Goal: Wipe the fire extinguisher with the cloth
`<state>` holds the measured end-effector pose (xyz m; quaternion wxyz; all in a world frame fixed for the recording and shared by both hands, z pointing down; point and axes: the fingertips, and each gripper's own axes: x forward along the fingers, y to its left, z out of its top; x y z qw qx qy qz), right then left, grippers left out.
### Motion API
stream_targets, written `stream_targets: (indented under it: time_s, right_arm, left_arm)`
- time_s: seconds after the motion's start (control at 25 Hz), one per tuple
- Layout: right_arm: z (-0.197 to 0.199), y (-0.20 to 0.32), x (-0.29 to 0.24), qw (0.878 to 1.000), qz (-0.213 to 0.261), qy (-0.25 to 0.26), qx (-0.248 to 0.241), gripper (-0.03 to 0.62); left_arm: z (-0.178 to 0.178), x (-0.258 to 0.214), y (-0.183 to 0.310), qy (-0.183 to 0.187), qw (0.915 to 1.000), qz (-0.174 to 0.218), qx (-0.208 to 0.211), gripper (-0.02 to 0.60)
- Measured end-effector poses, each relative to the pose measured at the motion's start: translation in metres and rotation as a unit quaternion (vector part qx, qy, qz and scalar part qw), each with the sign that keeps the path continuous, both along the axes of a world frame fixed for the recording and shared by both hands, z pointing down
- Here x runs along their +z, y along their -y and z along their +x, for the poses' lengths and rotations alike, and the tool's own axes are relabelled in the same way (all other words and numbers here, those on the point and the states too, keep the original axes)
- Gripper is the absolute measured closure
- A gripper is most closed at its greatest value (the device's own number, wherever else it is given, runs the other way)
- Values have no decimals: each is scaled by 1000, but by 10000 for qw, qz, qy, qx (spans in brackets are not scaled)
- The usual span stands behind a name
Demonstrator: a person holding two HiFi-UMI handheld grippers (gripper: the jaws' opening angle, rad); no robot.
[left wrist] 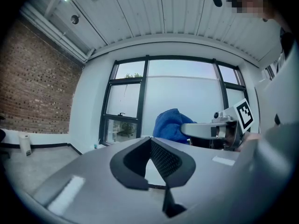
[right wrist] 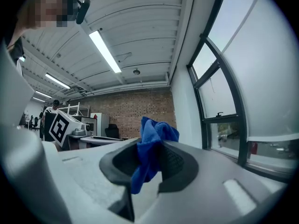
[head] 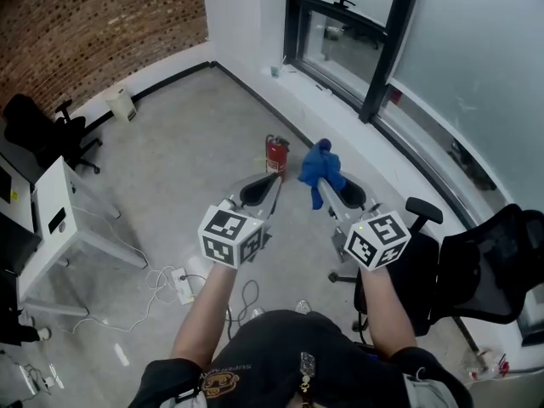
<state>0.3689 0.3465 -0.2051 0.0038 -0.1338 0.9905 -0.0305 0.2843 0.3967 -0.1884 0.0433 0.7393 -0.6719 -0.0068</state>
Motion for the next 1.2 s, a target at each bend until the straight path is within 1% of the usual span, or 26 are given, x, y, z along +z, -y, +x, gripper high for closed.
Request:
stream_targets:
  time_s: [0.28, 0.56, 0.8, 0.96, 1.2]
  right_arm:
    - [-16, -6, 5, 9999, -130, -15, 1, 497]
    - [-41, -19, 12, 9999, -70, -92, 90, 497]
    - [-51, -15, 29, 9993, -217, -269, 135, 497]
    - [-58, 4, 40, 9989, -311, -328, 128, 497]
    - [-78, 71, 55, 9981, -533, -283, 85, 497]
  left_arm:
    - [-15, 5, -9, -59, 10000, -19, -11, 575]
    - [-43, 15, -22, -94, 9999, -95, 42, 575]
    - [-58, 32, -14, -138, 9995, -255, 122, 574]
    - [-67, 42, 6, -200, 9991, -351, 129, 575]
    - [-84, 58, 67, -152, 9980, -597, 100, 575]
